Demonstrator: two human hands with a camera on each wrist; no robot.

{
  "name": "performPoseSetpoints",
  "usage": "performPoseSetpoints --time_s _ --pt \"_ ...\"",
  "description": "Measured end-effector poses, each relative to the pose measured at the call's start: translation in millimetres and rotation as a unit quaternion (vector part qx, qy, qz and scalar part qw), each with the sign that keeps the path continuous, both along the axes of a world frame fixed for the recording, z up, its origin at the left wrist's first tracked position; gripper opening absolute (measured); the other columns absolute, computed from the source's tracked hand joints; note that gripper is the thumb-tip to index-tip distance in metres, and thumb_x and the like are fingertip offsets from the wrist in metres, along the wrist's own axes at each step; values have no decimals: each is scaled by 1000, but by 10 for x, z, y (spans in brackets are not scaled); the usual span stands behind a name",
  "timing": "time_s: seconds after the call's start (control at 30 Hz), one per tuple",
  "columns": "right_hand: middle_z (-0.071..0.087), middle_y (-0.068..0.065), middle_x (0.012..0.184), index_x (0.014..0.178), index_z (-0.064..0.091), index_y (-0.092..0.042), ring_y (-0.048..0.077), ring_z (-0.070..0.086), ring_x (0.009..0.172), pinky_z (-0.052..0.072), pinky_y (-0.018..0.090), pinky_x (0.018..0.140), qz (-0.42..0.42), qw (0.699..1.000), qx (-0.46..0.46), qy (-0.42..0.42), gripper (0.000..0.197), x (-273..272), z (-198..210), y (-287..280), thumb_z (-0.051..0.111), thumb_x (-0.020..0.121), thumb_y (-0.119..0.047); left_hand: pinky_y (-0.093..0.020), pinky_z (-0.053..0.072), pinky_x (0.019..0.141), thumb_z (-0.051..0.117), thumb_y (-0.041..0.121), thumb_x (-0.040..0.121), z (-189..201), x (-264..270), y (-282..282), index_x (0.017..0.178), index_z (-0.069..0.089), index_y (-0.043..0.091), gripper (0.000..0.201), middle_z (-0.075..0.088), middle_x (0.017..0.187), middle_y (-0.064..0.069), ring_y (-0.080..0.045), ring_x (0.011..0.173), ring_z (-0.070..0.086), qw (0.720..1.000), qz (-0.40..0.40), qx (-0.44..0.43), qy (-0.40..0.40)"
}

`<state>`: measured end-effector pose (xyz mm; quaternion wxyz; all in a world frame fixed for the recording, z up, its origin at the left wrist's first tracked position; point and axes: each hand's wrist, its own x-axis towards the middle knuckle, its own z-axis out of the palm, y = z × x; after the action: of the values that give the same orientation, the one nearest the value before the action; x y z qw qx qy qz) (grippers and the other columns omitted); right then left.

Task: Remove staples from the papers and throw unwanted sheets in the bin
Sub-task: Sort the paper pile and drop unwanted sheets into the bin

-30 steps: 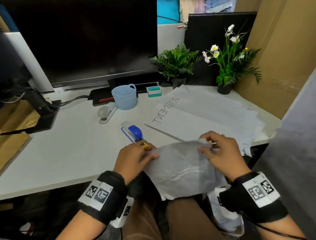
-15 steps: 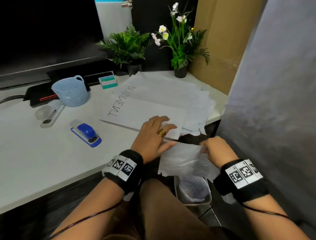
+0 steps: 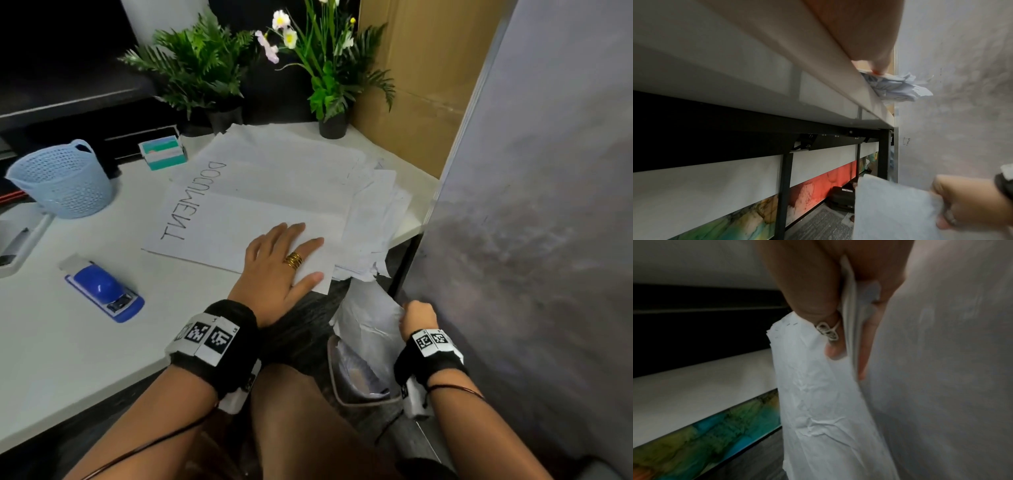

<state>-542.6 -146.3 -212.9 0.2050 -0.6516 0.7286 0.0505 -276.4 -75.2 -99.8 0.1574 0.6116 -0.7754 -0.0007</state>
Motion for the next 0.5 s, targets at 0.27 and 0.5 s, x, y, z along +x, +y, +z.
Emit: performPoseSetpoints --time_s 0.27,0.5 --pt "61 23 117 115 62 -1 37 57 111 44 37 93 14 999 46 -19 30 -1 -450 -61 44 91 -8 -40 6 112 18 62 89 1 0 9 144 28 35 62 19 155 0 -21 143 7 1000 3 5 2" --pt "48 24 133 137 32 -13 38 49 121 40 42 101 12 988 144 -55 44 -219 -865 129 38 95 -25 -44 11 112 20 61 90 -3 -1 3 144 30 33 61 22 154 -2 -24 143 12 1000 5 -1 0"
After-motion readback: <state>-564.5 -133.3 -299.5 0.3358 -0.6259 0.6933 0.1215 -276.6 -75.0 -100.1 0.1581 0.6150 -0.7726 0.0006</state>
